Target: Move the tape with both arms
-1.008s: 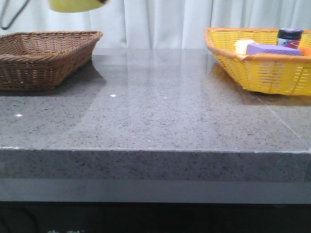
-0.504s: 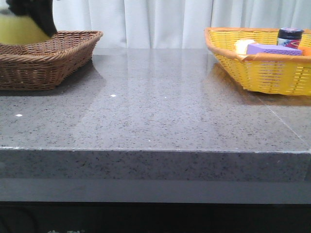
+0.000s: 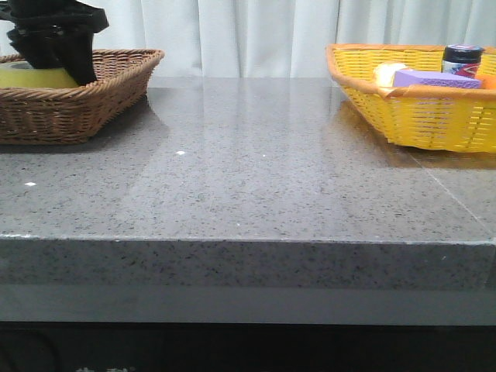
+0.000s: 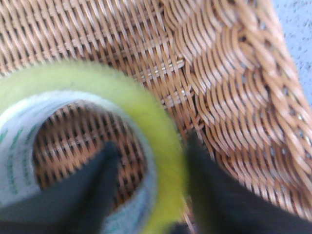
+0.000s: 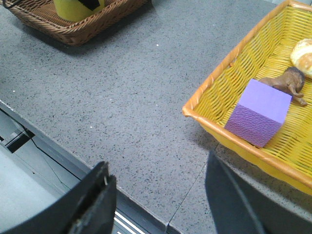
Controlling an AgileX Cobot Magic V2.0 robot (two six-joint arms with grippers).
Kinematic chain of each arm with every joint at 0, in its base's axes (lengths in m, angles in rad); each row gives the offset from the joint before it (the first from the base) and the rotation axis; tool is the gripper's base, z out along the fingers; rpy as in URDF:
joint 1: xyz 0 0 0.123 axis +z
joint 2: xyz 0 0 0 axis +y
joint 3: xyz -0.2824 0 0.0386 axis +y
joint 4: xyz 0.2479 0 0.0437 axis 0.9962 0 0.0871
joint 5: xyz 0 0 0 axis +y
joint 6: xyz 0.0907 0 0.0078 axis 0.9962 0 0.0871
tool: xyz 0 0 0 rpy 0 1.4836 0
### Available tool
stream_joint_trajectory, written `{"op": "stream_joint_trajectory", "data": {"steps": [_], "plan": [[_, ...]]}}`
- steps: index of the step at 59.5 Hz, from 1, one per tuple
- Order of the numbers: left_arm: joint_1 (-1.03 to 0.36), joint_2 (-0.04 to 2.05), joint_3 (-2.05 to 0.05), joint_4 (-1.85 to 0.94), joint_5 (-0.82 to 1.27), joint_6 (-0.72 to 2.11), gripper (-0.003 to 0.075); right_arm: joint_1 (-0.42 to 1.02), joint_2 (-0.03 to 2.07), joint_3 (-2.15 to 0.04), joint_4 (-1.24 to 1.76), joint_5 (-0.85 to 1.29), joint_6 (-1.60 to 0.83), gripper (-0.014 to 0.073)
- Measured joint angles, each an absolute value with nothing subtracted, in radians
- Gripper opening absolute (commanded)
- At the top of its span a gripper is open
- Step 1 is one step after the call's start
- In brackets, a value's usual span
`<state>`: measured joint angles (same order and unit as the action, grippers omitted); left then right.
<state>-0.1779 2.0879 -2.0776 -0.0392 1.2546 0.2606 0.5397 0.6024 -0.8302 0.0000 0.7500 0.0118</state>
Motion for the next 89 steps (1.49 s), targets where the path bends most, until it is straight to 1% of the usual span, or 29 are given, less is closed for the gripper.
{"op": "stream_joint_trajectory", "data": {"steps": [24, 34, 45, 52, 62, 77, 89], "plan": [[-0.178, 2.058, -2.078, -0.039, 1.253, 0.186, 0.0526, 0.54, 0.602, -0.83, 0.0, 0.75, 0.012, 0.0435], [-0.178, 1.983, -2.078, -0.058, 1.253, 0.151, 0.0526, 0.54, 0.602, -0.83, 0.0, 0.75, 0.012, 0.0435], [-0.178, 1.884, -2.076, -0.168, 1.254, 0.12, 0.0526, 0.54, 0.602, -0.83, 0.0, 0.75, 0.012, 0.0435], [-0.194, 1.811, -2.049, -0.19, 1.254, 0.116, 0.0526, 0.54, 0.602, -0.83, 0.0, 0.75, 0.012, 0.0435], [-0.249, 1.696, -1.941, -0.188, 1.256, 0.112, 0.0526, 0.54, 0.602, -0.83, 0.0, 0.75, 0.012, 0.0435], [-0.347, 1.513, -1.689, -0.15, 1.258, 0.112, 0.0526, 0.54, 0.602, -0.83, 0.0, 0.75, 0.012, 0.0435], [-0.37, 1.34, -1.476, -0.146, 1.258, 0.112, 0.0525, 0.54, 0.602, -0.83, 0.0, 0.75, 0.012, 0.0435]]}}
